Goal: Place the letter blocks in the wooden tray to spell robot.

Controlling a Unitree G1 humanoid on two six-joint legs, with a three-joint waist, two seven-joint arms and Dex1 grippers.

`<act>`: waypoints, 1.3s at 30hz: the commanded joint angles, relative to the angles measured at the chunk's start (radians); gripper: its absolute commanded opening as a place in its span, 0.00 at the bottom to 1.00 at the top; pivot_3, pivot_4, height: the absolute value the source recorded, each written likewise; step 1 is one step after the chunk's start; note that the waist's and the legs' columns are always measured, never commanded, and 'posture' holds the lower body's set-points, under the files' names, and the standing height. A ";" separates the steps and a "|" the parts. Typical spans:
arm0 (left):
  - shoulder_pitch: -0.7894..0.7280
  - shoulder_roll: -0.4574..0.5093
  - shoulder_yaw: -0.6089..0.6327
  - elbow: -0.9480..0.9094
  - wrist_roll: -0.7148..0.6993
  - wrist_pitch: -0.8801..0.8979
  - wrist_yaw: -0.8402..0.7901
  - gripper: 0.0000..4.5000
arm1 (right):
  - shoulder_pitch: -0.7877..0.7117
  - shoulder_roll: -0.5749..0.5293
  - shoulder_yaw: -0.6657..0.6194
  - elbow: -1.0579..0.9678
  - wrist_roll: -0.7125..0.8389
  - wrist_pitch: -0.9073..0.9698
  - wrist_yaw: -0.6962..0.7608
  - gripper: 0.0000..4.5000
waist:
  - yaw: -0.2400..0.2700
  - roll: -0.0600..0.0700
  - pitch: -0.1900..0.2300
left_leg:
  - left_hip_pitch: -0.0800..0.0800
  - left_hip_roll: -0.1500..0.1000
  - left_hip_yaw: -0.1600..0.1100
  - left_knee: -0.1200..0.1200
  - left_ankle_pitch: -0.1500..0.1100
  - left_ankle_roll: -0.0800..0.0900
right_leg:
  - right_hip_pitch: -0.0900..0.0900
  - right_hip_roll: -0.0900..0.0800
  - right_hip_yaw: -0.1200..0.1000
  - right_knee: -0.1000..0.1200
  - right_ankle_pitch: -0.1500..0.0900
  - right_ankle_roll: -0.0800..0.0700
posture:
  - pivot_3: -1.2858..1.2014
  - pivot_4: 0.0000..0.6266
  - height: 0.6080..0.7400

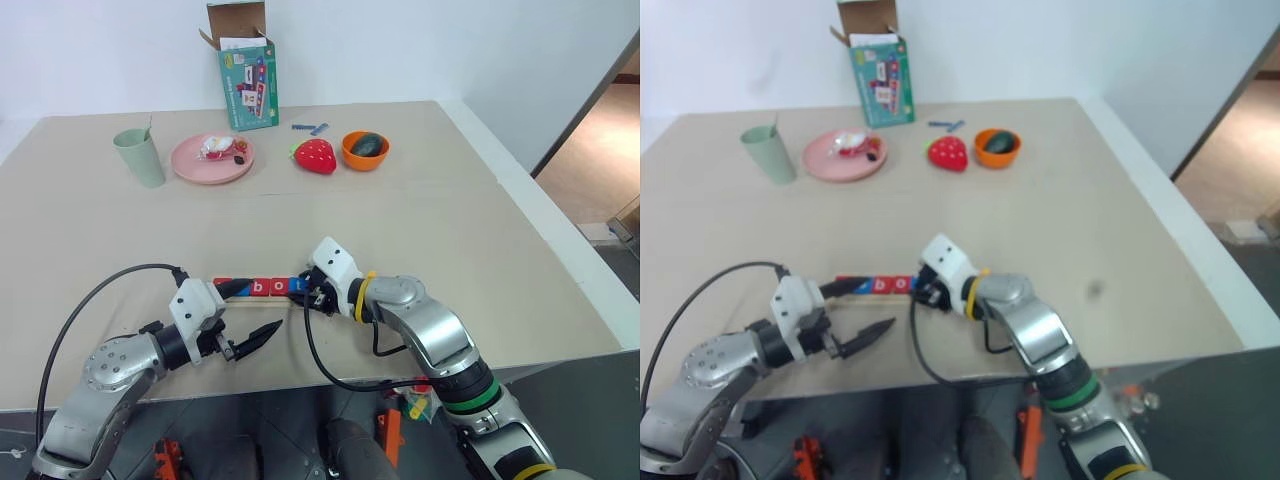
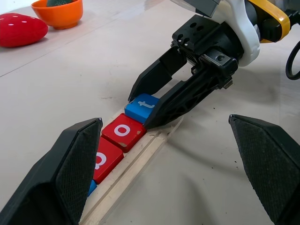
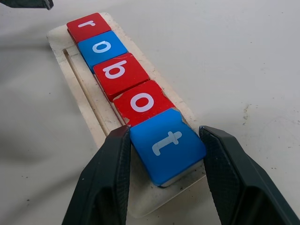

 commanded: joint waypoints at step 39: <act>-0.004 0.010 0.024 -0.013 0.008 -0.024 -0.023 1.00 | -0.046 -0.016 0.015 -0.024 0.049 0.011 -0.015 0.38 | 0.000 0.000 0.000 | -0.001 0.000 0.000 -0.001 0.000 0.000 | 0.000 0.000 0.000 -0.001 0.000 0.000 | 0.52 0.24 1.00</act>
